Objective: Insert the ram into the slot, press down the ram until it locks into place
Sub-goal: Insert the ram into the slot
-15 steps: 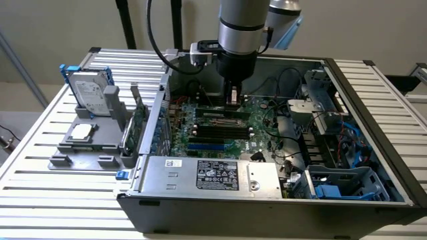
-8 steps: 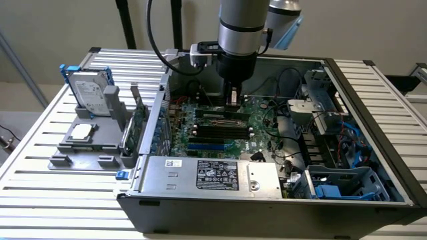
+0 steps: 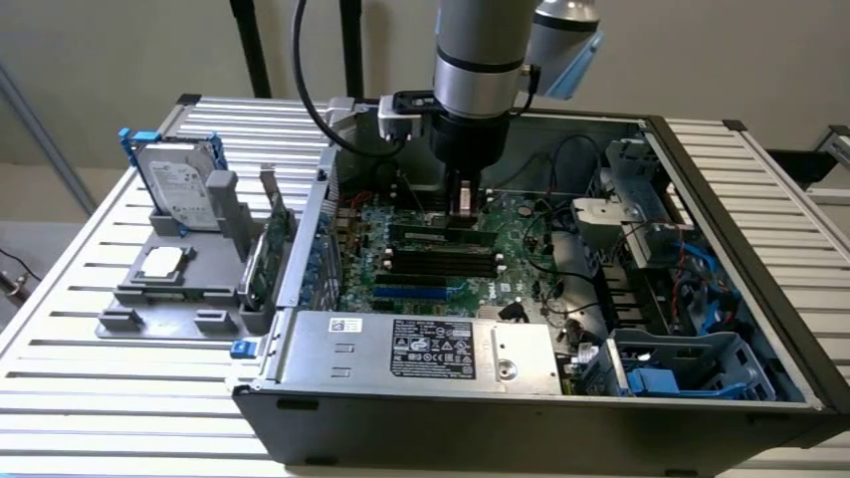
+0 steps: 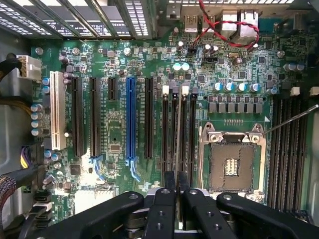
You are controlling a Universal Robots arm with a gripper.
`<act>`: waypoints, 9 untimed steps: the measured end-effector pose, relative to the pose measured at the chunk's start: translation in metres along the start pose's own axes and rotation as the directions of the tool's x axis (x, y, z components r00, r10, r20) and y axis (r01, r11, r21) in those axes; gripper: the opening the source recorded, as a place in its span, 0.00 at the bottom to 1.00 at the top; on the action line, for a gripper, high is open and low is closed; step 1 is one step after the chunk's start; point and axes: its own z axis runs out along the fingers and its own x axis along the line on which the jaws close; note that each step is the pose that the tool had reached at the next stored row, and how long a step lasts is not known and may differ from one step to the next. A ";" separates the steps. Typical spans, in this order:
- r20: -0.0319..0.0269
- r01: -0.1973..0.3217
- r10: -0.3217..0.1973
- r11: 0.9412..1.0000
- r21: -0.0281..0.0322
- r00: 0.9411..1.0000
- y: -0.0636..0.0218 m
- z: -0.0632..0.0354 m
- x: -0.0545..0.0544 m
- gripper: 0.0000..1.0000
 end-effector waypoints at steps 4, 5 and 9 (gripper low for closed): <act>-0.016 0.000 0.000 1.000 0.004 1.000 0.0000 0.0036 0.000 0.13; -0.021 0.000 0.000 1.000 0.005 1.000 0.0000 0.0042 0.000 0.13; -0.035 0.000 0.000 1.000 0.011 0.999 -0.0001 0.0066 0.000 0.13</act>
